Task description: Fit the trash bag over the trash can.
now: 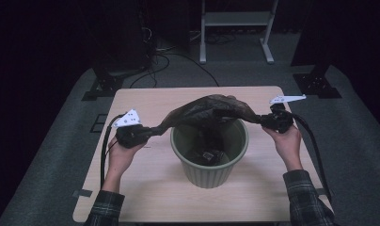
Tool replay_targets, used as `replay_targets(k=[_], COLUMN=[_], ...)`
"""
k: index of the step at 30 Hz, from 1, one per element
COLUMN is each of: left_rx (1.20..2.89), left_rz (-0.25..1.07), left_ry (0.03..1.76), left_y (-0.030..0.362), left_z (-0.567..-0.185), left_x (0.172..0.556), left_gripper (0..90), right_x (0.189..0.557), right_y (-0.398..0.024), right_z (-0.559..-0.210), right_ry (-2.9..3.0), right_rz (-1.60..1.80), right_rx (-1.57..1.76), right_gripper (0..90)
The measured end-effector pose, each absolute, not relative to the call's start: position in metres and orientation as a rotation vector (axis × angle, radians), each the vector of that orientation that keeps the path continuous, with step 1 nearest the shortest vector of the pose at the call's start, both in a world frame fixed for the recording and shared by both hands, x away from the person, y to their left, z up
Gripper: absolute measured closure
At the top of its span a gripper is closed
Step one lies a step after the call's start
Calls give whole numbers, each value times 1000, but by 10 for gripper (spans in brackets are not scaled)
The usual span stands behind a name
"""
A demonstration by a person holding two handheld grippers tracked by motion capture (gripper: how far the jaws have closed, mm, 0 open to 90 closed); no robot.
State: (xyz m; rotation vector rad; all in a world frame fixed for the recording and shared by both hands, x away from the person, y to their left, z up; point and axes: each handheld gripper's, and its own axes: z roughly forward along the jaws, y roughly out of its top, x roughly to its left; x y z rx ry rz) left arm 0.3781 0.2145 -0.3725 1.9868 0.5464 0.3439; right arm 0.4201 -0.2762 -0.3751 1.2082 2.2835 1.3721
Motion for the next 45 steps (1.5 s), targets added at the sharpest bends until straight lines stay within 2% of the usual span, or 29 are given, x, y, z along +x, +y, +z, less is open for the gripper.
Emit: replay_targets(k=[18,19,20,23,26,34,40,45], left_rx=[2038,2028,2015,1985,1956,1934,1926,1917], left_rz=[262,266,265,276,285,299,302,309], left_ry=[584,580,572,558,550,546,542,531], left_y=[220,221,221,223,226,230,230,230], left_z=[-397,-395,-394,-388,-382,-377,-375,-371], left_x=[373,372,372,370,368,366,366,365], left_gripper=[896,896,896,895,895,895,895,895], right_x=[408,408,407,404,400,384,378,376], right_y=[-288,-289,-289,-294,-300,-323,-308,-299], right_z=[-408,-408,-407,-396,-378,-340,-308,-284], right_ry=[2301,2300,2285,2230,2178,2057,2053,2025], right_rz=[1388,1390,1391,1434,1465,1627,1667,1696], right_rx=[1296,1294,1285,1260,1221,1160,1032,964], right_gripper=[899,883,814,713,665,650,589,577])
